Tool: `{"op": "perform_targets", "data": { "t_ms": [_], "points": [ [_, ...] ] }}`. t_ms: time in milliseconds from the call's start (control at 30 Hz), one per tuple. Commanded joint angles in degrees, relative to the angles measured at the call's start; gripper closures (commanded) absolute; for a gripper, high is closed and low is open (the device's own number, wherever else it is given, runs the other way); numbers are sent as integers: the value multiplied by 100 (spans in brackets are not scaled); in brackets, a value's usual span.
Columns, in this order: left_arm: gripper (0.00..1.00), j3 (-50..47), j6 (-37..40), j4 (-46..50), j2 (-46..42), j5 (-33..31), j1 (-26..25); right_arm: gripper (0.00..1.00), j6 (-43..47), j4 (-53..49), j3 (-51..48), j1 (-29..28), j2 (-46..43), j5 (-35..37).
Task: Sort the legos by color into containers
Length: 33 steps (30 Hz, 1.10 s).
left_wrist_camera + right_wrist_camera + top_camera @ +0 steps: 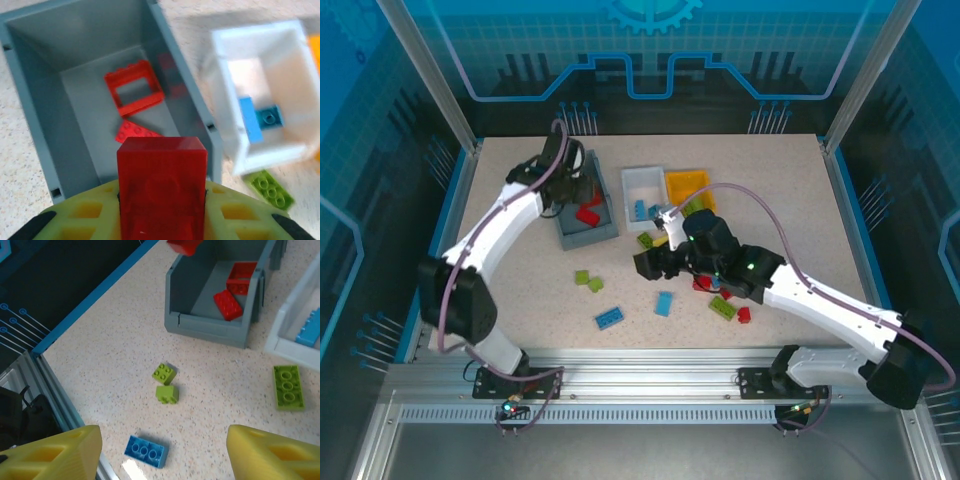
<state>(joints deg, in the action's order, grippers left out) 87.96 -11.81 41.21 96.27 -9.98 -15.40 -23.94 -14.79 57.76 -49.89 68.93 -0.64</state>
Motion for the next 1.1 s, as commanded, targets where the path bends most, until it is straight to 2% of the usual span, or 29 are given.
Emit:
{"op": "perform_targets", "data": {
  "t_ms": [0,100,300,467,633,800,900,1067],
  "points": [
    [77,1022,-956,1173,1013,-553,127,32,11,265,348,-81,319,162],
    [78,1813,-1370,1690,1848,-988,247,32,24,499,555,-107,706,122],
    [76,2070,-2009,1630,2545,-1324,424,29,-140,2204,330,-135,1121,395],
    [72,2140,-2236,1505,2757,-1369,424,29,-219,2107,679,-161,1420,369],
    [54,2469,-2209,1671,3011,-1247,424,28,-271,2033,524,-170,1331,370],
    [42,2489,-2098,1566,2763,-951,332,28,-235,1873,315,-155,1173,431],
    [42,2471,-2135,1540,2459,-819,260,28,-188,1624,221,-141,1083,576],
    [43,2088,-2236,1334,1480,-835,102,31,-330,570,166,-59,1097,1370]
  ]
}}
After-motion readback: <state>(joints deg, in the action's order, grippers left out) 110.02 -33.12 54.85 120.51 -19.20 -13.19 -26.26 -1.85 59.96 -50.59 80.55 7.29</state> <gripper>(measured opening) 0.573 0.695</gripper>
